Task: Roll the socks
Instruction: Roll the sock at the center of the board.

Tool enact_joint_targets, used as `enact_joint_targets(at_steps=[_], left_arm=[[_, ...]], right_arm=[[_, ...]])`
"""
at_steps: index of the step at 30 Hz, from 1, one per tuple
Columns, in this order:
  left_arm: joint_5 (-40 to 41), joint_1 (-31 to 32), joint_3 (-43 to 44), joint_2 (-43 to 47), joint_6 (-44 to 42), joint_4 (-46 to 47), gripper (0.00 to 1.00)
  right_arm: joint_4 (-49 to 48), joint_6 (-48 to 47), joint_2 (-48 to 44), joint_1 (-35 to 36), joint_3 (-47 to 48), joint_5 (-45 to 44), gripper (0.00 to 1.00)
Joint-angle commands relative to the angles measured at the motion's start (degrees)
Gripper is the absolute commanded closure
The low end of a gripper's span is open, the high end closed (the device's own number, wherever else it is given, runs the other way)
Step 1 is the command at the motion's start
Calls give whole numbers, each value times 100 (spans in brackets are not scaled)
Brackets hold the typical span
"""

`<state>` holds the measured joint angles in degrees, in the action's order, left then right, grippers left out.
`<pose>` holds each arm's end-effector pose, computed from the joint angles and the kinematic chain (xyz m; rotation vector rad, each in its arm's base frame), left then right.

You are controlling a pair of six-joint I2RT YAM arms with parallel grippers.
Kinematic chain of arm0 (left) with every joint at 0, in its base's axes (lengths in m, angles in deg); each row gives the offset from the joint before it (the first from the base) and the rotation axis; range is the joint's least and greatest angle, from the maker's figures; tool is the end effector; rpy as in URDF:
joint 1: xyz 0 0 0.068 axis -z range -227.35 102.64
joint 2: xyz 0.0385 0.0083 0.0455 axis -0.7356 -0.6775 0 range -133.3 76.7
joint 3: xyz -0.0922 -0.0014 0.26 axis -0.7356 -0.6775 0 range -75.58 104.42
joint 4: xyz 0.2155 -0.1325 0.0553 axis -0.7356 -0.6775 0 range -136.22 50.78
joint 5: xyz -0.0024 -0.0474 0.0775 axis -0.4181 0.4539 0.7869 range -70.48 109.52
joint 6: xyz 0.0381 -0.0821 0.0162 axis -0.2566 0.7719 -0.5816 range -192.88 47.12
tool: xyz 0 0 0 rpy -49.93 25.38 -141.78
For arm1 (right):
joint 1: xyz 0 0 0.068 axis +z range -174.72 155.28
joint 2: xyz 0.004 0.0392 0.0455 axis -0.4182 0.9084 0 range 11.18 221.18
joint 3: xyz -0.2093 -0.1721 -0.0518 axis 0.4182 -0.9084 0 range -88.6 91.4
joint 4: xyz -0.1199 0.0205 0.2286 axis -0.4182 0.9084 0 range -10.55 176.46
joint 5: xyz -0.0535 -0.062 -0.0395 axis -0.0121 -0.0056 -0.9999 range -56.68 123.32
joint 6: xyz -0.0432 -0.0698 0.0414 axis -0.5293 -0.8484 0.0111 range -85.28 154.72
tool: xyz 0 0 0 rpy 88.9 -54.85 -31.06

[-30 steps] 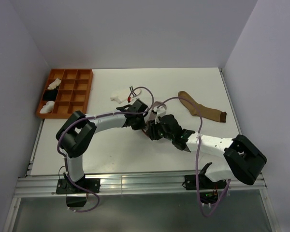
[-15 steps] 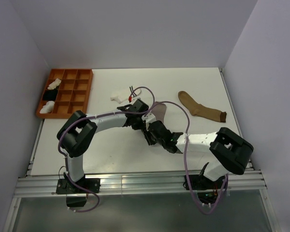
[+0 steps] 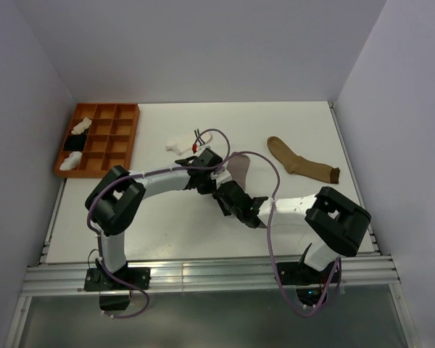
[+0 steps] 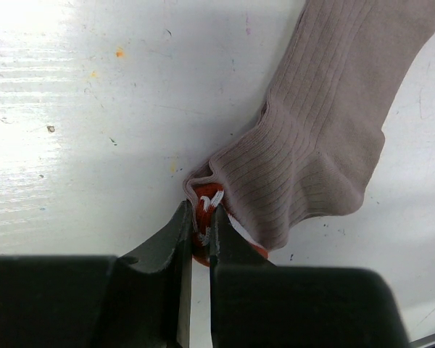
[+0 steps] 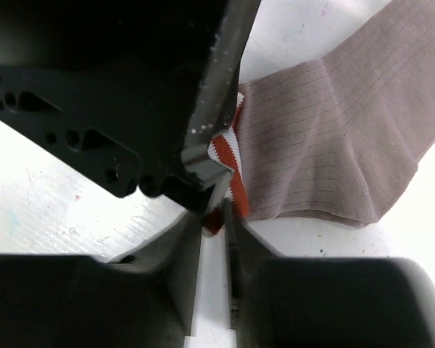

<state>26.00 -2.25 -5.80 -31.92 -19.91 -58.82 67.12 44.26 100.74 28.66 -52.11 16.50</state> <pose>0.2984 -0.2862 0.1285 -0.2249 2.6493 -0.4688 0.2146 0.2486 0.1232 -0.6994 2.1468 0.2550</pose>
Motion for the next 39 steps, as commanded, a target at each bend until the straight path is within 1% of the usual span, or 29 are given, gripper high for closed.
enact_joint_targets(at_steps=[1, 3, 4, 5, 7, 8, 10, 11, 12, 13, 14, 15, 16, 18, 19, 21, 22, 23, 26, 28, 32, 39], left_arm=[[-7, 87, 27, -63, -138, -115, 96], [20, 69, -17, -19, -68, -71, 88], [29, 60, -86, 7, -41, -45, 84], [29, 25, -139, 77, -6, 25, 75], [46, -27, -271, 226, 82, 87, 66], [11, -97, -333, 279, 108, 148, 52], [2, -186, -465, 481, 170, 219, 41], [72, -256, -500, 560, 213, 245, 34], [116, -282, -552, 639, 231, 246, 31], [160, -344, -570, 779, 257, 246, 26], [195, -370, -597, 859, 284, 246, 24], [274, -397, -667, 938, 354, 280, 23], [310, -423, -711, 1078, 389, 289, 22], [354, -476, -869, 1211, 512, 394, 22], [363, -493, -922, 1333, 539, 439, 22], [319, -494, -1071, 1405, 600, 596, 22], [240, -494, -1106, 1440, 609, 641, 22], [161, -494, -1142, 1440, 609, 702, 22], [-234, -494, -1274, 1370, 705, 948, 22], [-358, -459, -1309, 1265, 741, 1054, 23], [-376, -379, -1204, 1097, 715, 1019, 27], [-446, -344, -1124, 755, 750, 1142, 32]], right_arm=[[398, 197, 290, 40, 227, -207, 87], [460, 232, 273, 23, 227, -147, 98], [460, 302, 255, 14, 210, -68, 100], [452, 346, 220, -12, 183, 37, 100], [434, 487, 97, -152, 122, 476, 100], [443, 531, 53, -205, 104, 878, 100], [460, 689, -44, -442, 104, 1380, 100], [443, 750, -87, -539, 121, 1627, 100], [434, 882, -114, -749, 121, 2169, 100], [408, 961, -158, -881, 113, 2409, 100], [373, 1049, -175, -1013, 104, 2638, 100], [268, 1224, -184, -1136, 78, 3075, 100], [224, 1304, -184, -1390, 78, 3245, 100], [66, 1532, -97, -1593, 51, 3622, 100], [-13, 1620, -44, -1795, 34, 4016, 100], [-347, 1945, 96, -1980, -63, 4370, 100], [-505, 2077, 149, -2068, -115, 4780, 100], [-924, 2391, 289, -2269, -255, 4993, 100], [-1550, 2824, 579, -2665, -379, 5731, 100], [-1579, 2860, 826, -2780, -353, 5830, 100], [-1964, 3202, 1142, -3018, -362, 6269, 100], [-1676, 3150, 1424, -3255, -116, 6419, 100]])
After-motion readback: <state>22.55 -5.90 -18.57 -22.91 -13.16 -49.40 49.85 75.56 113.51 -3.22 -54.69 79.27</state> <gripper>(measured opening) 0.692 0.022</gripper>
